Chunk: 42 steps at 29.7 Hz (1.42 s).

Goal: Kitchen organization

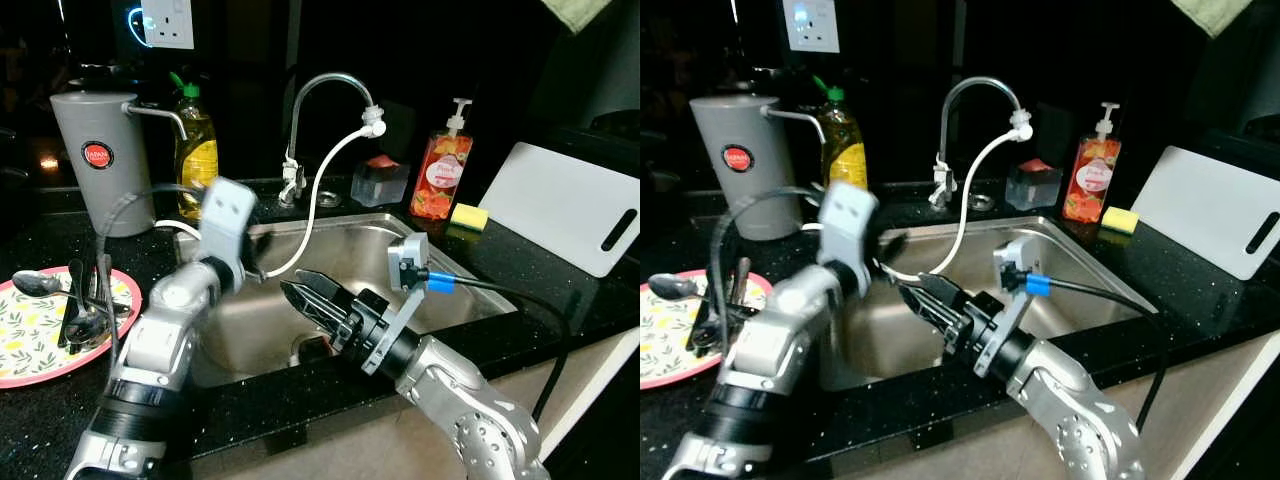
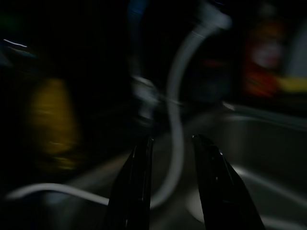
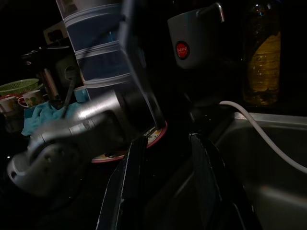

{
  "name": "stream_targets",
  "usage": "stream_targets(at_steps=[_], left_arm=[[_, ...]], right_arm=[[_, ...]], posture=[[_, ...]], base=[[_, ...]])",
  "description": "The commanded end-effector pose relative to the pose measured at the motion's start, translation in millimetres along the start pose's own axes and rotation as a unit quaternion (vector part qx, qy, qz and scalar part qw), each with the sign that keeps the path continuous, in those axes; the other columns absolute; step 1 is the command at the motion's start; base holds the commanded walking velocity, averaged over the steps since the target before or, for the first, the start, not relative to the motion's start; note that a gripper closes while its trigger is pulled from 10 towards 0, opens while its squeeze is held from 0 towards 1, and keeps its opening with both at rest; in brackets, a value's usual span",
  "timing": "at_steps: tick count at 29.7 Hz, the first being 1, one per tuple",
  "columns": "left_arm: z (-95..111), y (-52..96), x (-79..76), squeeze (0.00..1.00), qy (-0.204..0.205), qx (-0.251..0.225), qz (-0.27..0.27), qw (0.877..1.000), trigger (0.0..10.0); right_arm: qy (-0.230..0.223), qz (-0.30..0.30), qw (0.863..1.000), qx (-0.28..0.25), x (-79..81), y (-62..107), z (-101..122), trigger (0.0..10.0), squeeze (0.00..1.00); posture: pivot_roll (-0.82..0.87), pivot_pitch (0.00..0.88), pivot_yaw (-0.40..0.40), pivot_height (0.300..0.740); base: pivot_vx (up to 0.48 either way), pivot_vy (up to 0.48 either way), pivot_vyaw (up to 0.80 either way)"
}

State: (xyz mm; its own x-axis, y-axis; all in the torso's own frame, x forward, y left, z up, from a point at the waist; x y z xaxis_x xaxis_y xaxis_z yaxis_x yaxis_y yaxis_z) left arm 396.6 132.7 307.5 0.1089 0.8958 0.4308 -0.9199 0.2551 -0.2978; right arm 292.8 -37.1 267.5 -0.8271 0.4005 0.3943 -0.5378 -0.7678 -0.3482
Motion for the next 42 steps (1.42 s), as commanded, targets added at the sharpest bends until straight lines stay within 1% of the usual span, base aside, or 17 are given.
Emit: stream_targets(at_steps=[1, 2, 3, 5, 6, 7, 8, 9, 10, 12, 14, 15, 17, 21, 30, 34, 42], left_arm=[[-7.8, 2.9, 13.5, 0.00, -0.036, 0.032, 0.032, 0.998, 10.0], [-11.5, 4.5, 16.9, 0.00, -0.045, 0.045, 0.037, 0.997, 10.0], [-11.5, 4.5, 16.9, 0.00, -0.045, 0.045, 0.037, 0.997, 10.0], [-26.9, 10.1, 32.2, 0.00, -0.068, 0.096, 0.070, 0.991, 10.0], [-26.9, 10.1, 32.2, 0.00, -0.068, 0.096, 0.070, 0.991, 10.0], [-34.0, 15.0, 46.3, 0.00, -0.083, 0.121, 0.107, 0.983, 10.0], [-40.5, 23.5, 63.8, 0.00, -0.087, 0.141, 0.166, 0.972, 10.0], [-40.5, 23.5, 63.8, 0.00, -0.087, 0.141, 0.166, 0.972, 10.0], [-46.5, 28.0, 68.0, 0.00, -0.091, 0.156, 0.182, 0.967, 10.0], [-57.5, 35.2, 71.0, 0.00, -0.100, 0.179, 0.199, 0.958, 10.0], [-70.7, 41.8, 72.5, 0.00, -0.088, 0.211, 0.209, 0.951, 10.0], [-70.7, 41.8, 72.5, 0.00, -0.088, 0.211, 0.209, 0.951, 10.0], [-76.9, 46.4, 74.8, 0.00, -0.086, 0.230, 0.219, 0.944, 10.0], [-80.2, 50.7, 75.8, 0.00, -0.080, 0.247, 0.228, 0.939, 10.0], [-87.2, 60.1, 80.7, 0.00, -0.072, 0.267, 0.249, 0.928, 10.0], [-93.1, 62.9, 79.9, 0.00, -0.079, 0.277, 0.246, 0.925, 10.0], [-94.2, 64.6, 80.2, 0.00, -0.075, 0.284, 0.250, 0.923, 10.0]], right_arm=[[-0.003, 0.005, 1.000, 0.001, 1.7, 0.2, 0.4, 10.0, 0.00], [-0.002, 0.005, 1.000, 0.001, 1.8, 0.2, 0.3, 10.0, 0.00], [-0.002, 0.005, 1.000, 0.001, 1.8, 0.2, 0.3, 10.0, 0.00], [-0.003, 0.005, 1.000, 0.001, 1.4, 0.2, 0.2, 10.0, 0.00], [-0.003, 0.005, 1.000, 0.001, 1.4, 0.2, 0.2, 10.0, 0.00], [-0.003, 0.004, 1.000, 0.000, 1.1, 0.0, 0.0, 10.0, 0.00], [-0.003, 0.004, 1.000, 0.000, 0.6, -0.2, -0.4, 10.0, 0.00], [-0.003, 0.004, 1.000, 0.000, 0.6, -0.2, -0.4, 10.0, 0.00], [-0.004, 0.003, 1.000, 0.001, 0.3, -0.6, -1.3, 10.0, 0.00], [-0.005, 0.003, 1.000, 0.002, 0.1, -1.6, -3.1, 10.0, 0.00], [-0.007, 0.004, 1.000, 0.003, 0.7, -2.4, -4.4, 10.0, 0.00], [-0.007, 0.004, 1.000, 0.003, 0.7, -2.4, -4.4, 10.0, 0.00], [-0.008, 0.005, 1.000, 0.004, 1.0, -2.6, -4.8, 10.0, 0.00], [-0.008, 0.005, 1.000, 0.005, 0.5, -2.6, -4.8, 10.0, 0.00], [-0.009, 0.005, 1.000, 0.006, 0.2, -3.0, -4.5, 10.0, 0.00], [-0.009, 0.004, 1.000, 0.006, 0.0, -3.0, -4.4, 10.0, 0.00], [-0.009, 0.004, 1.000, 0.006, -0.3, -3.4, -4.4, 10.0, 0.00]], posture=[[-0.07, 0.000, -0.073, 0.740], [-0.07, 0.000, -0.073, 0.740], [-0.07, 0.000, -0.073, 0.740], [-0.07, 0.000, -0.071, 0.740], [-0.07, 0.000, -0.071, 0.740], [-0.06, 0.000, -0.070, 0.740], [-0.06, 0.000, -0.069, 0.740], [-0.06, 0.000, -0.069, 0.740], [-0.06, 0.000, -0.068, 0.740], [-0.06, 0.000, -0.069, 0.740], [-0.06, 0.000, -0.071, 0.740], [-0.06, 0.000, -0.071, 0.740], [-0.06, 0.000, -0.074, 0.740], [-0.05, 0.000, -0.079, 0.740], [-0.05, 0.000, -0.087, 0.740], [-0.05, 0.000, -0.088, 0.740], [-0.05, 0.000, -0.089, 0.740]], base=[[0.000, 0.000, 0.00], [0.000, 0.000, 0.00], [0.000, 0.000, 0.00], [0.000, 0.000, 0.00], [0.000, 0.000, 0.00], [0.000, 0.000, 0.00], [0.000, 0.000, 0.00], [0.000, 0.000, 0.00], [0.000, 0.000, 0.00], [0.000, 0.000, 0.00], [0.000, 0.000, 0.00], [0.000, 0.000, 0.00], [0.000, 0.000, 0.00], [0.000, 0.000, 0.00], [0.000, 0.000, 0.00], [0.000, 0.000, 0.00], [0.000, 0.000, 0.00]])
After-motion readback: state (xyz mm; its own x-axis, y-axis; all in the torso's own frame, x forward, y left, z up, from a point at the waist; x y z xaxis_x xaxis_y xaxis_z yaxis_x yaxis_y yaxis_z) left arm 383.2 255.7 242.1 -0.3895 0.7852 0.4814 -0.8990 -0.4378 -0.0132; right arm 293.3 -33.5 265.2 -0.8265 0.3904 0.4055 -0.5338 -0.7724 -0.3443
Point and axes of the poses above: a point about 5 cm out from each wrist's last joint towards the gripper, its own y axis pointing back from the gripper into the wrist, its own z axis along the axis of the wrist's last joint, x = y × z, the point moved 5 cm from there along -y, pointing out of the wrist towards the gripper, and after that the axes turned 14 degrees about -y, right-handed, at the moved point
